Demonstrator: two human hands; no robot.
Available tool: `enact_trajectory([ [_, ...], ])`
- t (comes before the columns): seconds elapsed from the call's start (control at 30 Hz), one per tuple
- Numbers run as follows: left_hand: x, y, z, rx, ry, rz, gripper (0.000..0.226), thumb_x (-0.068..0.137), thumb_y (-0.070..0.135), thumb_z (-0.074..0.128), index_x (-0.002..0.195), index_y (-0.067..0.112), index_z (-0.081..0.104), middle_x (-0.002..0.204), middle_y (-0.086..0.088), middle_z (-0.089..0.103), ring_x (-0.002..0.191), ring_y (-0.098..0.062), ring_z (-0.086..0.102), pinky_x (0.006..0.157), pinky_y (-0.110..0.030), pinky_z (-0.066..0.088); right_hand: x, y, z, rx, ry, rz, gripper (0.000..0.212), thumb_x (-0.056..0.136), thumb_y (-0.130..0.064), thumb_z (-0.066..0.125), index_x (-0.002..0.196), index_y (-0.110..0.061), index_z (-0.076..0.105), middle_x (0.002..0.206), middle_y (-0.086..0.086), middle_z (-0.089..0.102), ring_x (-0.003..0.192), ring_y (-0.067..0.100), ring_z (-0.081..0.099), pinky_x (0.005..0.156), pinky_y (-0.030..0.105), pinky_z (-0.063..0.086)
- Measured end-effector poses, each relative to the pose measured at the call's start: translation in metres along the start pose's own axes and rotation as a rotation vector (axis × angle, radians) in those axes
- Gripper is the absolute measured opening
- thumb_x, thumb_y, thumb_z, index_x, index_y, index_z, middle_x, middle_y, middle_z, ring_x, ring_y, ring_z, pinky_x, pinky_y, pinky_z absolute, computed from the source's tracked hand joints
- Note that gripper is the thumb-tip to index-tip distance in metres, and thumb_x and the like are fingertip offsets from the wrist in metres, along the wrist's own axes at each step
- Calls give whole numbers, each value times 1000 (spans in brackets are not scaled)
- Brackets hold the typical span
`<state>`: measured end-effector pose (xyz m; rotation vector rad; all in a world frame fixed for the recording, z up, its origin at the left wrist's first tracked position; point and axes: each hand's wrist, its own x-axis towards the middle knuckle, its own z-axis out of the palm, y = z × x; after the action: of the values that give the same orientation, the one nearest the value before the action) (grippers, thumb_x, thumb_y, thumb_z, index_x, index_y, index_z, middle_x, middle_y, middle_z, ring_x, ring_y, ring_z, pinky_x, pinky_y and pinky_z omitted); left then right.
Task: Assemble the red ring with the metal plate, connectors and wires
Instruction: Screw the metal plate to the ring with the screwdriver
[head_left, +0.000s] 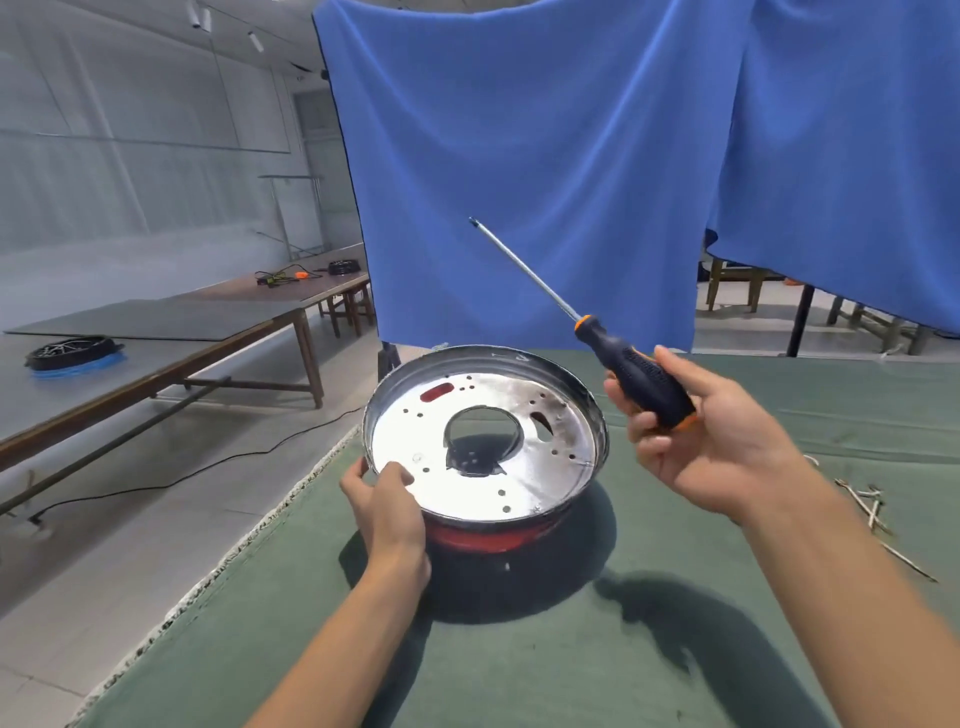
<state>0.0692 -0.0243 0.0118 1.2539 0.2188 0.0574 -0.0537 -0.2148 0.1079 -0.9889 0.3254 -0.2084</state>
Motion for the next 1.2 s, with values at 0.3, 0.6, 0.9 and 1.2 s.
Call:
enact_trajectory([
  [0.3, 4, -6, 8, 8, 9, 12, 40, 89, 16, 46, 128, 23, 42, 104, -2, 59, 87, -19, 58, 71, -36, 47, 6, 8, -10, -171, -93, -13, 18, 82, -4, 47, 91, -4, 63, 86, 11, 73, 64, 19, 70, 57, 28, 59],
  [0.6, 15, -13, 29, 7, 4, 4, 45, 91, 34, 45, 134, 20, 42, 121, -5, 56, 106, -23, 52, 85, -34, 39, 44, 29, -52, -390, 475, -263, 34, 83, -21, 70, 60, -13, 47, 38, 0, 46, 35, 15, 41, 40, 23, 36],
  [0.9, 23, -22, 32, -54, -50, 16, 40, 91, 34, 49, 130, 21, 47, 110, 5, 57, 97, -13, 52, 78, -25, 36, 98, 50, -64, -392, 663, -158, 11, 85, -4, 65, 77, -5, 57, 54, 8, 44, 31, 12, 39, 32, 18, 34],
  [1.2, 20, -21, 34, 32, 62, 90, 47, 96, 35, 41, 140, 19, 35, 134, -8, 44, 115, -22, 45, 92, -31, 34, 137, 44, -72, -502, 766, -80, 15, 82, 4, 57, 68, -2, 56, 52, 9, 46, 36, 19, 41, 40, 23, 35],
])
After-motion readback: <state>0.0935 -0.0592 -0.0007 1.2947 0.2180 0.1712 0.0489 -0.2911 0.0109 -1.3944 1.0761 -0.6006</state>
